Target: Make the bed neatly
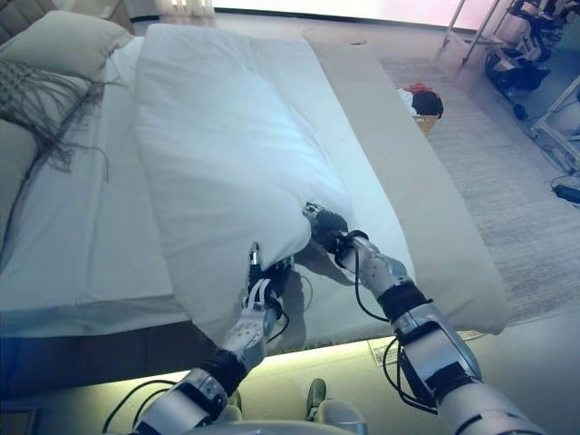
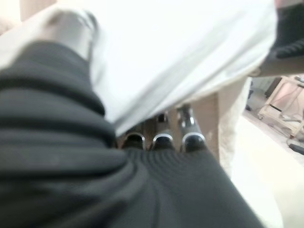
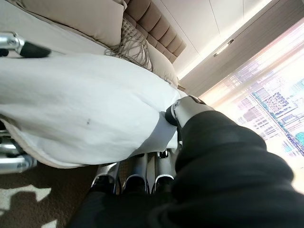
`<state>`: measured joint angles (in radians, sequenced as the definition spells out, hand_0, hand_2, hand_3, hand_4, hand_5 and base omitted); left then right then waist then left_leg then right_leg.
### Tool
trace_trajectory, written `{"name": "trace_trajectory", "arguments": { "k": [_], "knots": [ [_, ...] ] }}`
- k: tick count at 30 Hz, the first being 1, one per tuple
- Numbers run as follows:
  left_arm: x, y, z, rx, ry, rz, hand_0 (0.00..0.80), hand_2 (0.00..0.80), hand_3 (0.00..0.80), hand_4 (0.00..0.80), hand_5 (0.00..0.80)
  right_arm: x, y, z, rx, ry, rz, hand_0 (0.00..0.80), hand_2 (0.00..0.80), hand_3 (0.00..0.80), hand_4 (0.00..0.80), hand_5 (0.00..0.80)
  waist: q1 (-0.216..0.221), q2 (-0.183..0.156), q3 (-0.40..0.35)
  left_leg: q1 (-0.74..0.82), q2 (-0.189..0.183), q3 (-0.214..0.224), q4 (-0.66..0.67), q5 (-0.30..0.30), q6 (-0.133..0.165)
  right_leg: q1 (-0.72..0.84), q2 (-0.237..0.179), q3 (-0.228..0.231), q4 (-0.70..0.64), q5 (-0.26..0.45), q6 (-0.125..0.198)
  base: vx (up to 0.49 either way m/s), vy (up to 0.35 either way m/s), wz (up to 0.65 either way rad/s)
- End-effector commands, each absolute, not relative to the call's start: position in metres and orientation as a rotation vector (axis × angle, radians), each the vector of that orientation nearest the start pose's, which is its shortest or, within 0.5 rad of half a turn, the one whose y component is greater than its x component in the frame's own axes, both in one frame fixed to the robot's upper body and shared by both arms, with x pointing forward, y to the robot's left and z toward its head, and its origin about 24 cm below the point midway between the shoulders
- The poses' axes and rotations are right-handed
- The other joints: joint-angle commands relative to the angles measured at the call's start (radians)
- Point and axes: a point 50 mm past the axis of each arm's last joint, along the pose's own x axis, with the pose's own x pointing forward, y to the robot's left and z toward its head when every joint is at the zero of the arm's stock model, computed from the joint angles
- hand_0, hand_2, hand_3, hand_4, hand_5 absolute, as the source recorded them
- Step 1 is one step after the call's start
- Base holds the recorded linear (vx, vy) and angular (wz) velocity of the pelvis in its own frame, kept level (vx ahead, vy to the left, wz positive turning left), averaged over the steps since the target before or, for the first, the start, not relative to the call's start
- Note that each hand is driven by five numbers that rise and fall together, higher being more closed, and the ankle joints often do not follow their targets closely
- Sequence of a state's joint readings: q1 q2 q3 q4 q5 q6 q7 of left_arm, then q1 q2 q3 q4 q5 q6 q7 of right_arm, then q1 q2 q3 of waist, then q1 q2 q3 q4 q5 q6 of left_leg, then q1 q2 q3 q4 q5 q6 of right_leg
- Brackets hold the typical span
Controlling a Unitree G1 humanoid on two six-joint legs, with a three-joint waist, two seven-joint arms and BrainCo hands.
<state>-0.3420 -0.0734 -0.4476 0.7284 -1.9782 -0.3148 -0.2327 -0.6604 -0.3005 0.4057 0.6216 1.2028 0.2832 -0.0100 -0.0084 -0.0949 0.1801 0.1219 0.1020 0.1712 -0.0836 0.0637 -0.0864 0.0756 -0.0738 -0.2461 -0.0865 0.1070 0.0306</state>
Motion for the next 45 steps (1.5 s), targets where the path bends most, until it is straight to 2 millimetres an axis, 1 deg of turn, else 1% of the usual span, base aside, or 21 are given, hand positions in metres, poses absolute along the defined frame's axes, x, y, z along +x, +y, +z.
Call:
{"name": "trace_trajectory", "arguments": {
  "k": [1,9,10,12,17,20,21,23,25,26,27,29,30,32,33,34,35,36,38,39,45],
  "knots": [
    [0.286,0.044,-0.020,-1.694,0.261,0.074,0.800,0.800,0.800,0.800,0.800,0.371,-0.139,0.108,0.684,0.250,0.323,0.800,0.800,0.800,0.800,0.800,0.019,-0.013,-0.042,-0.023,0.063,-0.035,0.001,-0.024,-0.050,0.050,-0.046,-0.036,0.033,-0.075,0.092,-0.002,-0.004,0.11],
    [0.290,0.043,-0.014,-1.704,0.224,0.020,0.800,0.800,0.800,0.800,0.800,0.369,-0.143,0.093,0.625,0.318,0.268,0.800,0.800,0.800,0.800,0.800,0.019,-0.007,-0.050,-0.016,0.059,-0.035,-0.003,-0.023,-0.051,0.058,-0.045,-0.037,0.025,-0.070,0.095,0.000,0.000,0.02],
    [0.290,0.043,-0.012,-1.704,0.220,0.016,0.800,0.800,0.800,0.800,0.800,0.369,-0.144,0.092,0.620,0.331,0.259,0.668,0.668,0.668,0.668,0.668,0.019,-0.005,-0.051,-0.015,0.059,-0.036,-0.003,-0.022,-0.051,0.059,-0.045,-0.038,0.024,-0.069,0.095,0.000,0.000,0.00],
    [0.292,0.043,-0.011,-1.702,0.212,0.012,0.800,0.800,0.800,0.800,0.800,0.368,-0.147,0.086,0.605,0.367,0.227,0.000,0.000,0.000,0.000,0.000,0.019,-0.003,-0.052,-0.014,0.057,-0.038,-0.004,-0.022,-0.051,0.060,-0.045,-0.038,0.024,-0.068,0.095,0.000,0.000,0.00],
    [0.297,0.050,-0.007,-1.695,0.184,0.021,0.800,0.800,0.800,0.800,0.800,0.363,-0.156,0.066,0.465,0.460,0.209,0.000,0.000,0.000,0.000,0.000,0.020,0.001,-0.060,-0.012,0.052,-0.041,-0.004,-0.022,-0.052,0.066,-0.049,-0.042,0.013,-0.062,0.100,-0.007,0.007,0.00],
    [0.300,0.064,-0.007,-1.682,0.141,0.008,0.800,0.800,0.800,0.800,0.800,0.353,-0.165,0.046,0.377,0.536,0.231,0.000,0.000,0.000,0.000,0.000,0.024,0.005,-0.066,-0.016,0.049,-0.044,-0.004,-0.020,-0.050,0.062,-0.053,-0.042,0.012,-0.058,0.101,-0.042,0.041,0.01],
    [0.303,0.077,-0.005,-1.669,0.112,0.009,0.800,0.800,0.800,0.800,0.800,0.344,-0.177,0.032,0.363,0.563,0.207,0.000,0.000,0.000,0.000,0.000,0.029,0.008,-0.067,-0.017,0.046,-0.044,-0.004,-0.018,-0.049,0.062,-0.055,-0.045,0.012,-0.056,0.101,-0.038,0.025,0.02],
    [0.304,0.088,-0.004,-1.648,0.093,0.017,0.800,0.800,0.800,0.800,0.800,0.335,-0.188,0.020,0.356,0.591,0.189,0.000,0.000,0.000,0.000,0.000,0.035,0.010,-0.069,-0.017,0.044,-0.044,-0.004,-0.016,-0.048,0.063,-0.057,-0.049,0.011,-0.054,0.102,-0.037,0.028,0.01],
    [0.305,0.113,-0.003,-1.600,0.059,0.026,0.800,0.800,0.800,0.800,0.800,0.314,-0.206,-0.003,0.381,0.635,0.178,0.000,0.000,0.000,0.000,0.000,0.045,0.017,-0.074,-0.018,0.041,-0.047,-0.004,-0.014,-0.045,0.064,-0.060,-0.056,0.011,-0.053,0.104,-0.026,0.034,0.02],
    [0.305,0.117,-0.003,-1.595,0.056,0.030,0.800,0.800,0.800,0.800,0.800,0.311,-0.209,-0.007,0.385,0.645,0.177,0.000,0.000,0.000,0.000,0.000,0.046,0.018,-0.076,-0.018,0.040,-0.048,-0.004,-0.014,-0.044,0.064,-0.060,-0.056,0.011,-0.053,0.105,-0.022,0.032,0.05],
    [0.303,0.135,-0.005,-1.559,0.037,0.038,0.800,0.800,0.800,0.800,0.800,0.294,-0.218,-0.023,0.398,0.675,0.171,0.000,0.000,0.000,0.000,0.000,0.054,0.023,-0.078,-0.019,0.037,-0.052,-0.004,-0.012,-0.042,0.065,-0.061,-0.061,0.011,-0.052,0.106,-0.018,0.024,0.05],
    [0.299,0.147,-0.008,-1.535,0.030,0.048,0.800,0.800,0.800,0.800,0.800,0.281,-0.225,-0.035,0.414,0.697,0.166,0.000,0.000,0.000,0.000,0.000,0.061,0.025,-0.083,-0.020,0.035,-0.057,-0.004,-0.011,-0.040,0.066,-0.062,-0.064,0.010,-0.052,0.106,-0.019,0.028,0.07],
    [0.294,0.166,-0.011,-1.492,0.017,0.062,0.800,0.800,0.800,0.800,0.800,0.266,-0.232,-0.047,0.433,0.717,0.151,0.000,0.000,0.000,0.000,0.000,0.071,0.030,-0.085,-0.020,0.032,-0.063,-0.004,-0.010,-0.039,0.070,-0.063,-0.068,0.010,-0.053,0.106,-0.021,0.034,0.11],
    [0.292,0.174,-0.013,-1.466,0.010,0.075,0.800,0.800,0.800,0.800,0.800,0.261,-0.235,-0.052,0.443,0.726,0.147,0.000,0.000,0.000,0.000,0.000,0.075,0.031,-0.086,-0.019,0.030,-0.066,-0.004,-0.010,-0.039,0.072,-0.063,-0.071,0.010,-0.053,0.106,-0.019,0.035,0.10],
    [0.284,0.202,-0.019,-1.419,-0.001,0.112,0.800,0.800,0.800,0.800,0.800,0.248,-0.244,-0.062,0.469,0.740,0.119,0.000,0.000,0.000,0.000,0.000,0.088,0.038,-0.091,-0.021,0.026,-0.073,-0.004,-0.010,-0.037,0.077,-0.065,-0.077,0.010,-0.056,0.105,-0.016,0.042,0.08],
    [0.283,0.206,-0.020,-1.411,-0.003,0.117,0.800,0.800,0.800,0.800,0.800,0.247,-0.245,-0.063,0.473,0.743,0.116,0.000,0.000,0.000,0.000,0.000,0.089,0.038,-0.091,-0.021,0.025,-0.075,-0.004,-0.010,-0.037,0.078,-0.065,-0.078,0.010,-0.056,0.105,-0.024,0.064,0.10],
    [0.279,0.219,-0.022,-1.379,-0.011,0.140,0.800,0.800,0.800,0.800,0.800,0.242,-0.248,-0.066,0.482,0.750,0.106,0.000,0.000,0.000,0.000,0.000,0.094,0.041,-0.094,-0.022,0.022,-0.077,-0.004,-0.010,-0.036,0.080,-0.066,-0.081,0.010,-0.058,0.105,-0.015,0.060,0.11],
    [0.271,0.238,-0.025,-1.347,-0.019,0.173,0.800,0.800,0.800,0.800,0.800,0.236,-0.253,-0.071,0.495,0.756,0.091,0.000,0.000,0.000,0.000,0.000,0.102,0.045,-0.097,-0.022,0.019,-0.081,-0.004,-0.011,-0.036,0.083,-0.067,-0.084,0.009,-0.059,0.105,-0.021,0.075,0.12],
    [0.264,0.259,-0.027,-1.306,-0.038,0.226,0.800,0.800,0.800,0.800,0.800,0.230,-0.258,-0.074,0.506,0.765,0.078,0.000,0.000,0.000,0.000,0.000,0.108,0.050,-0.101,-0.023,0.015,-0.085,-0.004,-0.011,-0.035,0.085,-0.069,-0.087,0.008,-0.061,0.105,-0.018,0.070,0.11],
    [0.255,0.280,-0.028,-1.277,-0.061,0.277,0.800,0.800,0.800,0.800,0.800,0.226,-0.262,-0.077,0.513,0.773,0.066,0.000,0.000,0.000,0.000,0.000,0.114,0.055,-0.104,-0.023,0.012,-0.086,-0.004,-0.012,-0.035,0.087,-0.071,-0.090,0.006,-0.063,0.105,-0.015,0.076,0.12],
    [0.212,0.370,-0.016,-1.154,-0.194,0.499,0.800,0.800,0.800,0.800,0.800,0.216,-0.271,-0.083,0.517,0.783,0.026,0.000,0.000,0.000,0.000,0.000,0.142,0.083,-0.115,-0.026,-0.004,-0.090,-0.003,-0.015,-0.032,0.092,-0.081,-0.108,0.002,-0.071,0.107,-0.016,0.083,0.08]
  ]
}}
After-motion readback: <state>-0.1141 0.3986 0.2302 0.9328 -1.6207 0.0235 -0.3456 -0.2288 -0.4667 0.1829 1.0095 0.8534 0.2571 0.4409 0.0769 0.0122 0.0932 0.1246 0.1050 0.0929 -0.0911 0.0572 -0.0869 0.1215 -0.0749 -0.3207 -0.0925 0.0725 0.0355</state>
